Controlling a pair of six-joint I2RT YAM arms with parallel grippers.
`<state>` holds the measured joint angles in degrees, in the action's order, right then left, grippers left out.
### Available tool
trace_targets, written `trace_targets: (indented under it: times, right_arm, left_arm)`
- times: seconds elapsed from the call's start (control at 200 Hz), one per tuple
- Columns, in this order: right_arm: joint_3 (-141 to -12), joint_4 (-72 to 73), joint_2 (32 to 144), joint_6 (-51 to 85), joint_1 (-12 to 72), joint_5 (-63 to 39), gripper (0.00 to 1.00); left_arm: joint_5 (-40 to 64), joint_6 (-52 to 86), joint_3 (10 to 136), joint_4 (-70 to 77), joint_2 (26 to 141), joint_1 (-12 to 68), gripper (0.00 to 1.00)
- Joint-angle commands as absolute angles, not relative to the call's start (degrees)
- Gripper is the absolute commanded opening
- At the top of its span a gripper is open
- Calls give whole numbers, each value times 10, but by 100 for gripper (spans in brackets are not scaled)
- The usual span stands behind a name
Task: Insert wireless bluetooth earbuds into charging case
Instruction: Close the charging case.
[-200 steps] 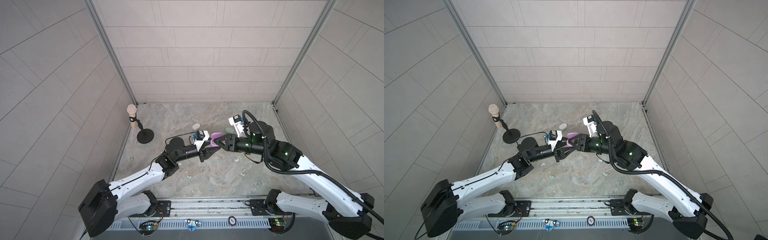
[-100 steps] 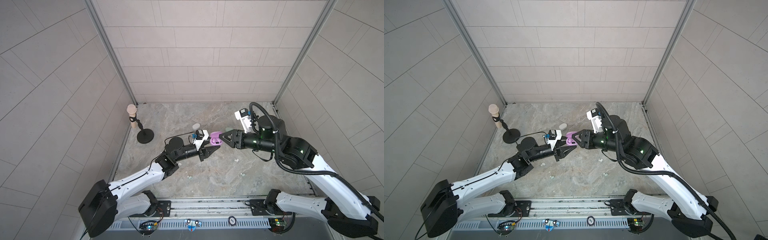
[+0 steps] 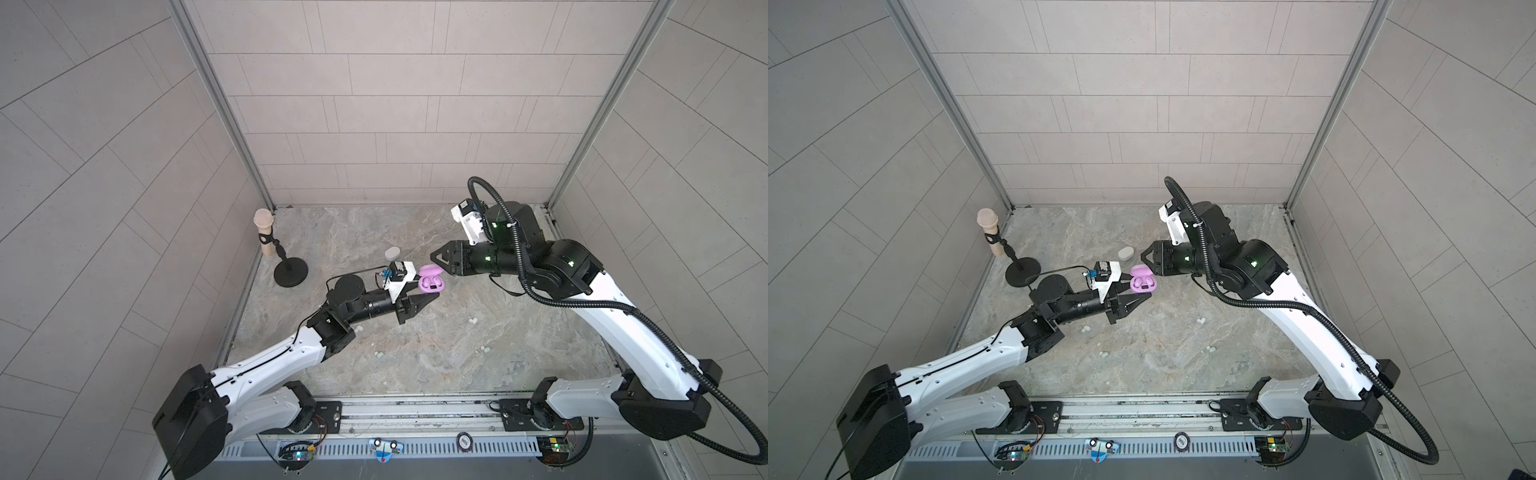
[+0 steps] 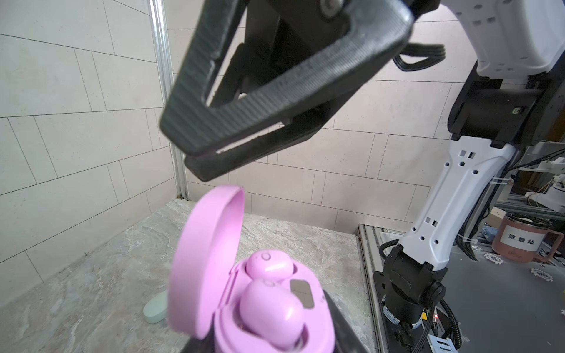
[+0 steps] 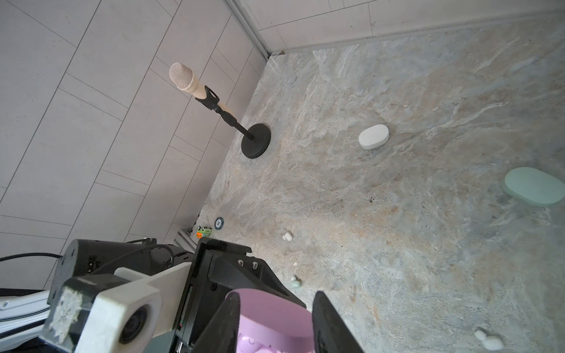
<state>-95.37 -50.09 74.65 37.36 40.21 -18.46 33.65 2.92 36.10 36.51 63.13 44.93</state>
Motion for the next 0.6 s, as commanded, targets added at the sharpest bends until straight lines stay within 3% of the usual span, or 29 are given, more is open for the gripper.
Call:
trace_targets:
  times: [0.0,0.596]
  right_arm:
    - [-956,-530,742,358,408,-196,41]
    - [-892,-576,714,365,453,-163,34]
  left_arm:
    - [345,21,364,379,622,450,22]
    - [338,21,368,382,630,450,21]
